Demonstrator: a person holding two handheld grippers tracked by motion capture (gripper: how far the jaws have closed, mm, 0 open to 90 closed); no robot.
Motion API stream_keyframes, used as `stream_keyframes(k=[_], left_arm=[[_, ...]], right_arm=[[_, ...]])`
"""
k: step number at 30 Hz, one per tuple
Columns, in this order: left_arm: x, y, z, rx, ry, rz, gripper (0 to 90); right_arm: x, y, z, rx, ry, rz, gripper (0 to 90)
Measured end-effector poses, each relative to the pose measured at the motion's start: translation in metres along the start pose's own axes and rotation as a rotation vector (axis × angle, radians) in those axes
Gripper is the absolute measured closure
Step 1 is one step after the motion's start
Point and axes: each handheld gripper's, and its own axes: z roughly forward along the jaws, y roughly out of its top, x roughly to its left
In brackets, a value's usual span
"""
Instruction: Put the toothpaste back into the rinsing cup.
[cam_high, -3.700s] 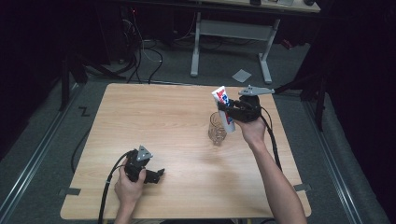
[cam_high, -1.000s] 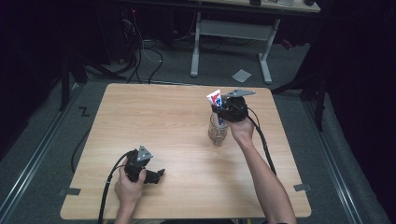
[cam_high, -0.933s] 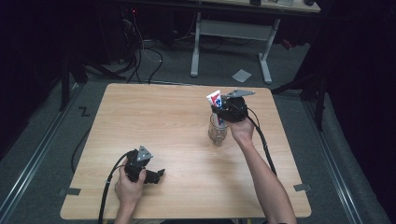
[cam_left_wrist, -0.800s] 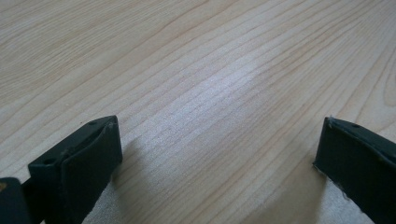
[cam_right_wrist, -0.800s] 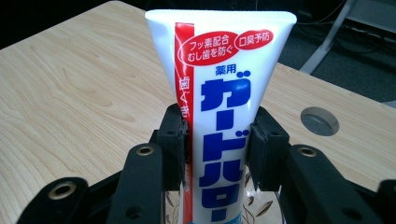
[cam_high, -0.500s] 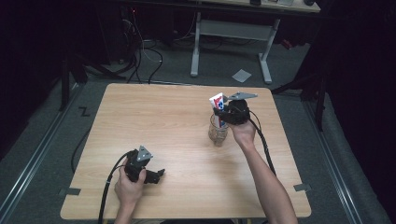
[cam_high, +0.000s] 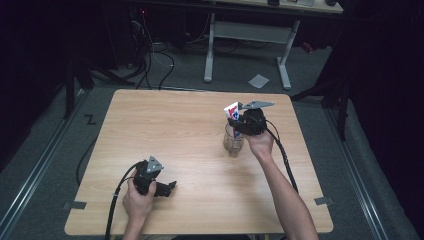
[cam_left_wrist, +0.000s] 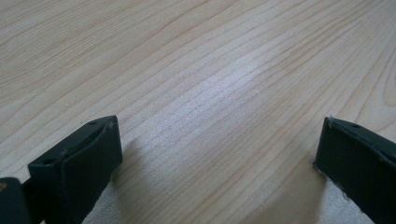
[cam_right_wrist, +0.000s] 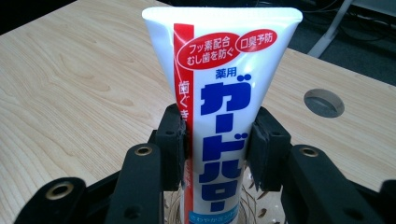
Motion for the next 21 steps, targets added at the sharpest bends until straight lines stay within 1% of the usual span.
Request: stream_keyframes(k=[1, 8, 13, 21], left_arm=[[0.000, 0.000, 0.000, 0.000, 0.000, 0.000, 0.8], [0.000, 0.000, 0.000, 0.000, 0.000, 0.000, 0.8], [0.000, 0.000, 0.000, 0.000, -0.001, 0.000, 0.8], [0.000, 0.000, 0.000, 0.000, -0.001, -0.001, 0.8]], right_arm=[[0.000, 0.000, 0.000, 0.002, 0.001, 0.007, 61.4], [-0.002, -0.003, 0.000, 0.000, 0.008, 0.014, 61.2], [-0.003, -0.008, 0.001, 0.000, 0.012, 0.025, 60.9], [-0.003, -0.013, 0.002, 0.007, 0.013, 0.023, 58.3]])
